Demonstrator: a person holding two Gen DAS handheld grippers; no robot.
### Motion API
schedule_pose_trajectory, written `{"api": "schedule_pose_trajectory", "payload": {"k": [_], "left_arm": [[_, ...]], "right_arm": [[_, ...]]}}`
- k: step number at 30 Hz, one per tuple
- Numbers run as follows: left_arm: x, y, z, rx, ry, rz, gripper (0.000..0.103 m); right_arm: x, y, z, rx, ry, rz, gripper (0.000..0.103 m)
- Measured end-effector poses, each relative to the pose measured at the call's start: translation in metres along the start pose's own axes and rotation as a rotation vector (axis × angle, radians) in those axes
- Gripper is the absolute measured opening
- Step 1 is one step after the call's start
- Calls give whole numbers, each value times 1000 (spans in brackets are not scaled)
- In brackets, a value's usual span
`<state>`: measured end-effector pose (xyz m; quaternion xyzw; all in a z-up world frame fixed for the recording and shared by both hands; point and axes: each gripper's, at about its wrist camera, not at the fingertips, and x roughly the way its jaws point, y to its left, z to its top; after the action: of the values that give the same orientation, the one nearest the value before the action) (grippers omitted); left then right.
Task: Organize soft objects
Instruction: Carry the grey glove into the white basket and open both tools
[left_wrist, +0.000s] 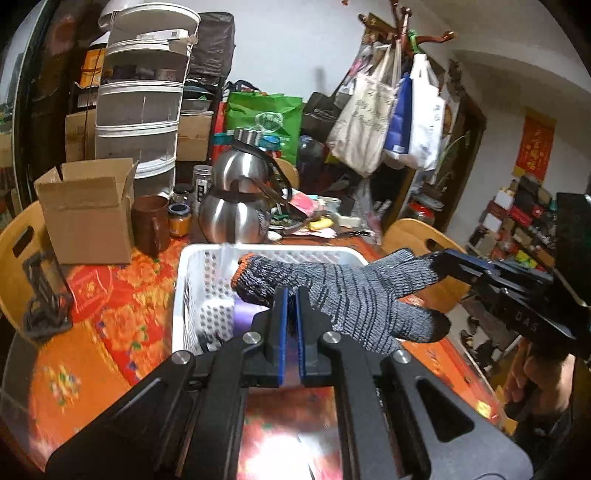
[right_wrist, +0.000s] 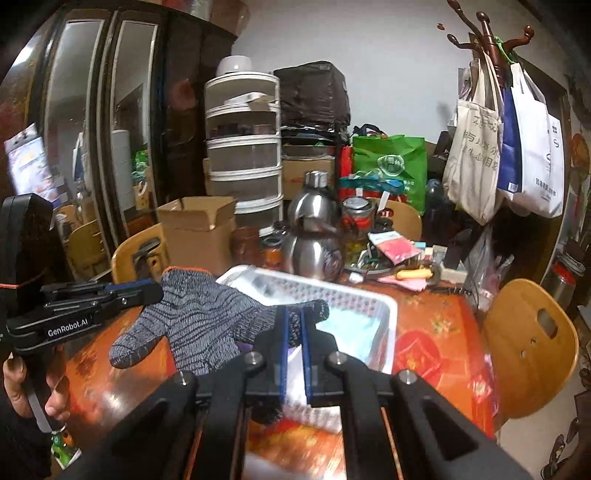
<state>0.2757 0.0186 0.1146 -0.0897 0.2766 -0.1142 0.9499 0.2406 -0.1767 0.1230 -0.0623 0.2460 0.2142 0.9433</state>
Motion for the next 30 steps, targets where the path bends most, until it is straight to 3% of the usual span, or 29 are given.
{"api": "schedule_pose_trajectory", "payload": {"k": [6,11,13,14,15,17,18,19,20,25,30], "left_arm": [[65,3,36,-20,42,65,4],[112,1,39,-2,81,120,4],[127,7,34,-20,107,130,8],[134,12,31,-34,130,129,18],[137,16,27,-41,140,134,38],[140,20,17,-26,133,160,67],[140,21,14,1,113,182,77],[137,24,8,13,108,190,79],[138,26,6,14,113,190,80],[134,35,-3,15,128,182,80],[103,36,-24,10,116,175,80]], "right_arm": [[61,-20,28,-55,38,-81,5],[94,-26,28,-83,50,-117,5],[109,-30,24,-85,78,-126,6],[116,-34,20,-72,95,-119,7],[121,-37,16,-56,110,-125,11],[128,-44,7,-24,131,-131,25],[130,-48,3,-8,138,-128,47],[131,-51,-1,4,140,-132,71],[131,-53,-5,13,138,-153,77],[128,-62,-19,61,149,-135,78],[104,-63,-40,123,137,-85,78]]}}
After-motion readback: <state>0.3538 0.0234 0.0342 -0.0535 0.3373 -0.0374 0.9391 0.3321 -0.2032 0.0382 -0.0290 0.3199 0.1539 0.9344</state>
